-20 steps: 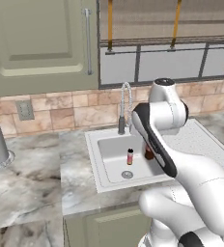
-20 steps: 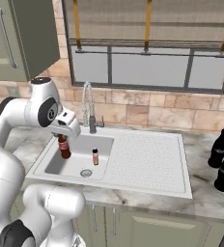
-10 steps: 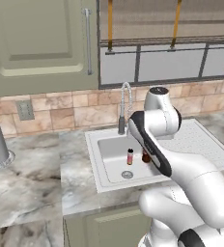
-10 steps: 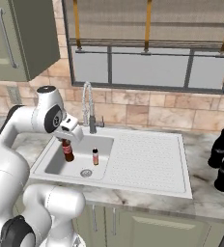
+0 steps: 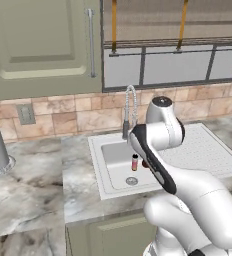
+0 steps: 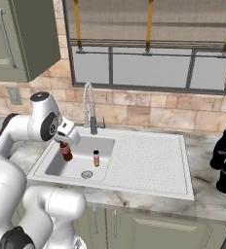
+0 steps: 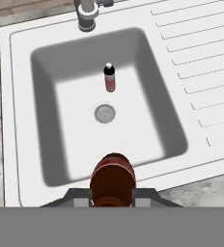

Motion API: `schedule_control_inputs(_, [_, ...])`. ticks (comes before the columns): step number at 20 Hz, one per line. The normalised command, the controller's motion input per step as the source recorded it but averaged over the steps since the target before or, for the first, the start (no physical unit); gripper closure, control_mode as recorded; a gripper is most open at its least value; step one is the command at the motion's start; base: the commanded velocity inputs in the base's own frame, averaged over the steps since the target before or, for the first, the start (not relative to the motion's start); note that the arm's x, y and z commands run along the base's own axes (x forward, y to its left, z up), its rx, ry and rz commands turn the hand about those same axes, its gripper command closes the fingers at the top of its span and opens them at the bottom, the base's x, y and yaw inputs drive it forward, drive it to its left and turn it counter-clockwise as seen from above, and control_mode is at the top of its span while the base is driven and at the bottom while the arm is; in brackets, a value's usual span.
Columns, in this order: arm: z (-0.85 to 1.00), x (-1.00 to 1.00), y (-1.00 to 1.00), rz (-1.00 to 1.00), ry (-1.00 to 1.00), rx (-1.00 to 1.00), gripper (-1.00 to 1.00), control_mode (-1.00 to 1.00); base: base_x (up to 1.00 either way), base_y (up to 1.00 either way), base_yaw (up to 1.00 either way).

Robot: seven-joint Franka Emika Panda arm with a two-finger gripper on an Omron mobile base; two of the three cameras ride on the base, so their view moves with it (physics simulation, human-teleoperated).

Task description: Place the large bottle from the dining counter next to the other large bottle outside the sink, and place the small bottle from the dining counter next to the other small bottle inside the sink.

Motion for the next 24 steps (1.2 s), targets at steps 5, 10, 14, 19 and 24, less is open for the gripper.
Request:
schedule_control_inputs(5, [-0.03,0.01,0.11,0.00,-0.02,0.00,1.00,-1.00,0.00,0.00,0.00])
schedule_control_inputs(10, [0.00,0.02,0.03,0.00,0.09,0.00,1.00,-1.00,0.00,0.00,0.00])
schedule_control_inputs(14, [0.00,0.14,0.00,0.00,0.12,0.03,1.00,-1.00,0.00,0.00,0.00])
schedule_control_inputs(19, [0.00,0.19,0.00,0.00,0.17,0.06,1.00,-1.00,0.00,0.00,0.00])
schedule_control_inputs(24, [-0.09,0.11,0.00,0.00,0.03,0.02,1.00,-1.00,0.00,0.00,0.00])
